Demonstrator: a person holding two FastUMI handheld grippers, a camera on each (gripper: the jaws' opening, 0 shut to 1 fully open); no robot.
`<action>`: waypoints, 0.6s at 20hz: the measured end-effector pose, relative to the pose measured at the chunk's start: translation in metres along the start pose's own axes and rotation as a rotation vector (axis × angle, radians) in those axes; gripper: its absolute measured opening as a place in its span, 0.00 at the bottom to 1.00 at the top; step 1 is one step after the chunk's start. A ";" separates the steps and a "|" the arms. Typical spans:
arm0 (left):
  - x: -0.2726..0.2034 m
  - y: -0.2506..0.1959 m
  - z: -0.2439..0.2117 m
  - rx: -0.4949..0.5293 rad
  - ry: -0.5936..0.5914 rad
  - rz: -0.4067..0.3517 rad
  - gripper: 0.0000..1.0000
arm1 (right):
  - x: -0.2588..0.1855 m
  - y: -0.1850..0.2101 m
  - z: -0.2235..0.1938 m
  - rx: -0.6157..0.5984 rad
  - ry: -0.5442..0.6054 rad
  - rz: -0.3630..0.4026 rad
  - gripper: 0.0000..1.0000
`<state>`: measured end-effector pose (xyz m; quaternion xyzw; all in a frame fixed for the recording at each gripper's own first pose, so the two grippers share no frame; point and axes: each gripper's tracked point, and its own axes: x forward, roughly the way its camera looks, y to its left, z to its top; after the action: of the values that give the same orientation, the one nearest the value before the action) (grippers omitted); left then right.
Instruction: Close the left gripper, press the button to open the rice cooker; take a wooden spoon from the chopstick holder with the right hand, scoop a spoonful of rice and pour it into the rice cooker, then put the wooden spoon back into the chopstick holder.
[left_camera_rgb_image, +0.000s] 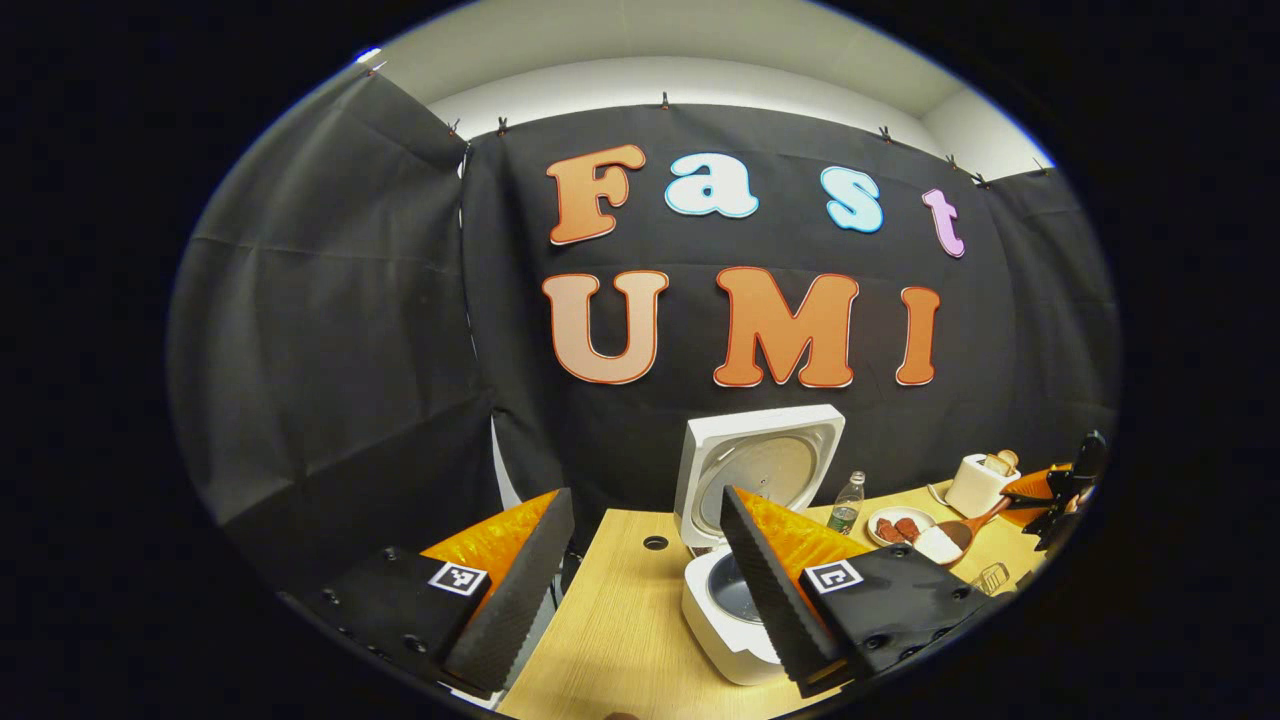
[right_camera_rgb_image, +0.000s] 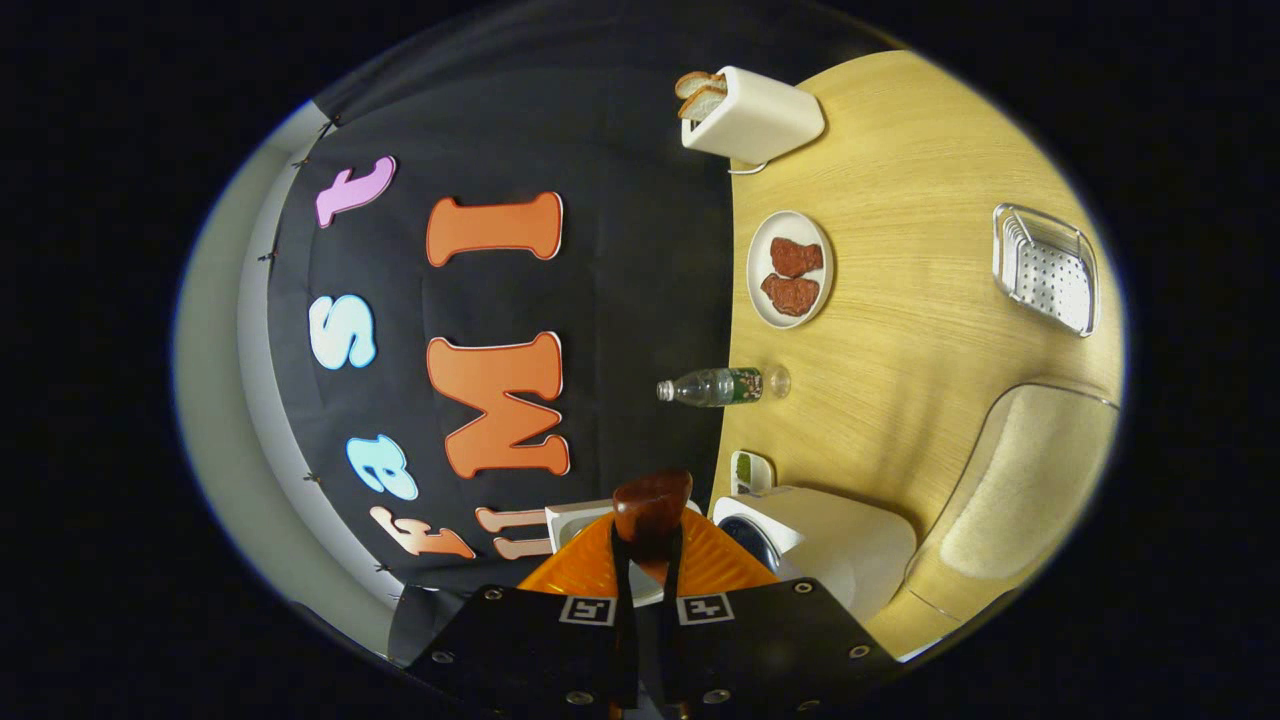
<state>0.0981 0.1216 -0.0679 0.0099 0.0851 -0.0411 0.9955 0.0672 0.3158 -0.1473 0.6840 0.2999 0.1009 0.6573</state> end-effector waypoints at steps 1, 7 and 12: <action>0.000 -0.001 -0.002 -0.005 0.004 -0.003 0.96 | 0.007 0.005 -0.004 -0.004 0.006 0.006 0.08; -0.001 0.002 -0.012 -0.011 0.020 -0.011 1.00 | 0.057 0.035 -0.026 -0.090 0.009 0.023 0.08; 0.001 0.007 -0.020 -0.026 0.033 -0.012 1.00 | 0.083 0.051 -0.041 -0.265 -0.012 0.017 0.08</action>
<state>0.0962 0.1295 -0.0880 -0.0028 0.1018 -0.0457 0.9937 0.1256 0.3974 -0.1152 0.5944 0.2742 0.1410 0.7427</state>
